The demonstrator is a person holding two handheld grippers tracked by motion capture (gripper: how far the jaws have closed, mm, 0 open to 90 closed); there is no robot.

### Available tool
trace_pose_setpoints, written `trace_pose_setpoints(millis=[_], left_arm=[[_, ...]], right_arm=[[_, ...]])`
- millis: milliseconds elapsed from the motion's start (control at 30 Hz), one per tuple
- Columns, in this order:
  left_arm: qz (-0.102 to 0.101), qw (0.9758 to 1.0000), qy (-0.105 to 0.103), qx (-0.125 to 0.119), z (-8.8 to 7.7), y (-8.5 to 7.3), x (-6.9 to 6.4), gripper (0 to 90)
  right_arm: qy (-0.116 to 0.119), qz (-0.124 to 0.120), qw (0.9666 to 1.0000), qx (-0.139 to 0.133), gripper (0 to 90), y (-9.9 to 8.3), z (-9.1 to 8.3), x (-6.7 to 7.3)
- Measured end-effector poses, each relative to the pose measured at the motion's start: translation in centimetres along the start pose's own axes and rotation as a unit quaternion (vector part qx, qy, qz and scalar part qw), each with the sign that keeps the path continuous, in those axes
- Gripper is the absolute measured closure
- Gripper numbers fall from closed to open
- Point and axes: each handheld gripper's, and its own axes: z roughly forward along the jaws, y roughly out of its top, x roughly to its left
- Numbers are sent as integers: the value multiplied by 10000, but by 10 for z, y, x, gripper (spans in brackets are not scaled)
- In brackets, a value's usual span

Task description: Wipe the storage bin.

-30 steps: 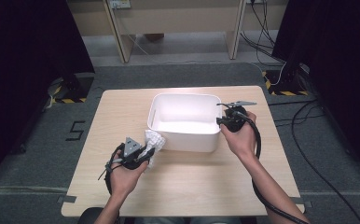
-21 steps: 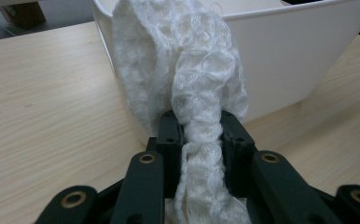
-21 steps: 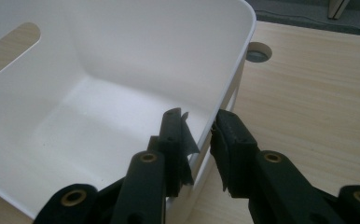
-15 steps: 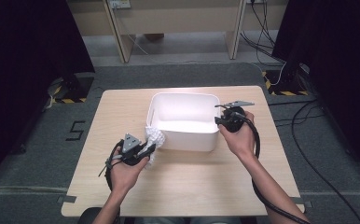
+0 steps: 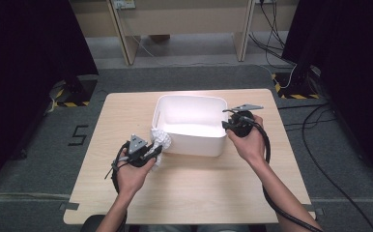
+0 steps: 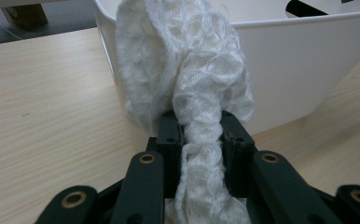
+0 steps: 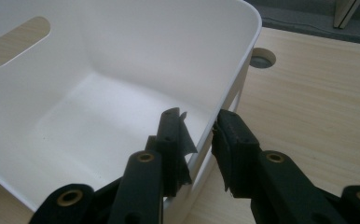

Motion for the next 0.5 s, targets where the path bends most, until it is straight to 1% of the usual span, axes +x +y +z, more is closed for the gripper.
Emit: trace_pose_setpoints(millis=[200, 433, 500], left_arm=[[-52, 10000, -38, 54, 3, -1, 3, 730], [-58, 10000, 14, 71, 6, 0, 6, 731], [-61, 9999, 5, 146, 8, 1, 7, 730]], right_arm=[[35, -2, 10000, -20, 719, 0, 1, 0], [18, -70, 10000, -36, 717, 0, 1, 3], [5, -112, 9999, -37, 716, 1, 2, 5]])
